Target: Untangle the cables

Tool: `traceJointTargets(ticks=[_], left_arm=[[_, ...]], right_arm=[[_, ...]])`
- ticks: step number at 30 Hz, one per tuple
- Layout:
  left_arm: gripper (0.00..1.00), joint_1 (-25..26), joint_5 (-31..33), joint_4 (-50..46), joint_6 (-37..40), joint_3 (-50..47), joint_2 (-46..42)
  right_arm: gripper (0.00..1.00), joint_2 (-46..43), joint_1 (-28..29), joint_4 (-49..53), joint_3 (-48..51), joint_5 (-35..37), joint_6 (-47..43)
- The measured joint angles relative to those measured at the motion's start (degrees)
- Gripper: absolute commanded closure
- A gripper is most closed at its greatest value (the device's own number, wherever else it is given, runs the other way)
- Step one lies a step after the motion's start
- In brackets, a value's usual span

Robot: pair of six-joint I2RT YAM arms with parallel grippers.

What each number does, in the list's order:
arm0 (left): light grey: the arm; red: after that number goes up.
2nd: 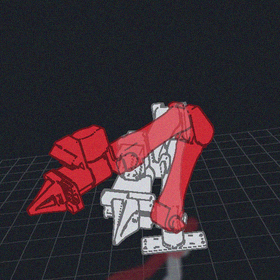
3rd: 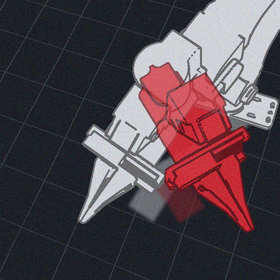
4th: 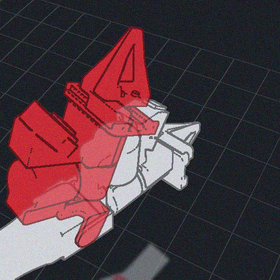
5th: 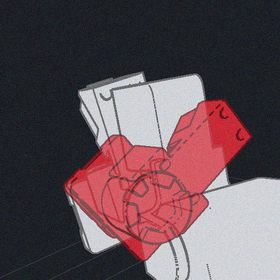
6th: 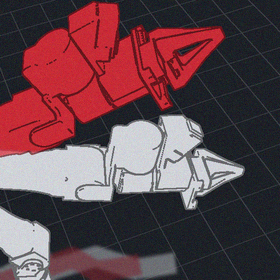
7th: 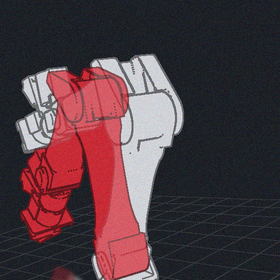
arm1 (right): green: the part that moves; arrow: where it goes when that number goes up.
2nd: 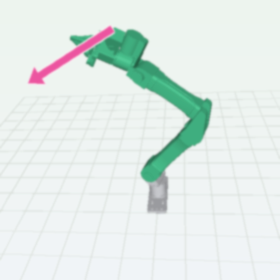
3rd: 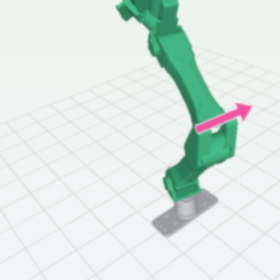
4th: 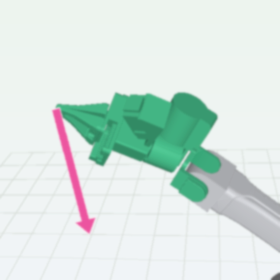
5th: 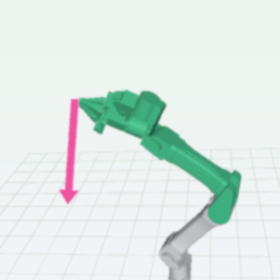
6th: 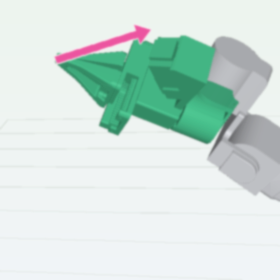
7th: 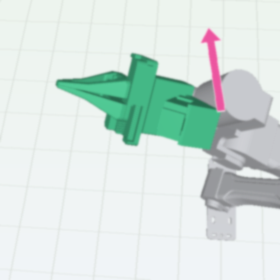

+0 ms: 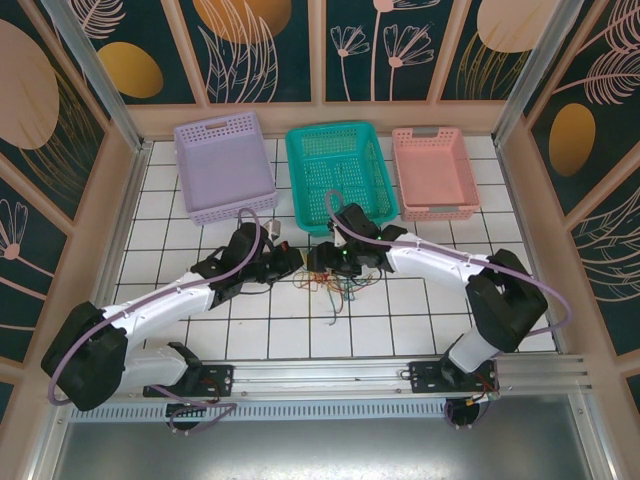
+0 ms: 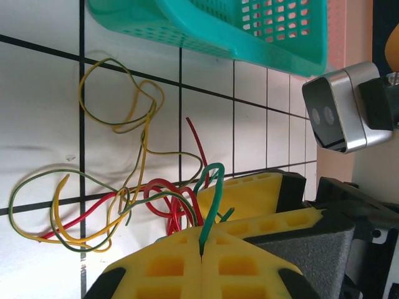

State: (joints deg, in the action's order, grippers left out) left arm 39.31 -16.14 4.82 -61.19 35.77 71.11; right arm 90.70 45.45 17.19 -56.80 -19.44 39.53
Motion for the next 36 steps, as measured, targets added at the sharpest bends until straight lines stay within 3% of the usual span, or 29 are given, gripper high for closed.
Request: traceJointTargets(ticks=[2, 5, 15, 19, 25, 27, 32, 36], left_arm=[[1.00, 0.0, 0.1, -0.1, -0.4, -0.1, -0.5], [1.00, 0.4, 0.3, -1.7, -0.5, 0.2, -2.3], [1.00, 1.2, 7.5, -17.7, 3.6, 5.2, -7.7], [1.00, 1.3, 10.9, -20.5, 4.6, 6.4, -11.3], [1.00, 0.5, 16.3, -22.2, 5.3, 9.1, -15.0], [1.00, 0.5, 16.8, -22.2, 5.5, 9.3, -15.1], [1.00, 0.5, 16.4, -21.7, 5.4, 9.3, -13.6], [1.00, 0.5, 13.6, -19.5, 5.0, 9.0, -11.6]], right_arm=[[0.53, 1.2, 0.0, -1.0, 0.0, -0.1, 0.2], [0.59, 2.7, -0.1, -2.4, 0.8, 0.0, 0.4], [0.66, -0.3, -1.6, -7.0, 5.7, 0.4, -3.5], [0.65, -2.5, -4.3, -6.3, 7.9, 1.6, -5.8], [0.51, -2.6, -10.1, 1.3, 12.3, 9.7, -7.6], [0.51, -2.6, -10.1, 2.6, 12.6, 10.6, -8.1], [0.63, -3.0, -10.0, 2.9, 12.6, 12.0, -8.7], [0.53, -5.9, -10.0, 3.7, 12.6, 12.8, -9.7]])
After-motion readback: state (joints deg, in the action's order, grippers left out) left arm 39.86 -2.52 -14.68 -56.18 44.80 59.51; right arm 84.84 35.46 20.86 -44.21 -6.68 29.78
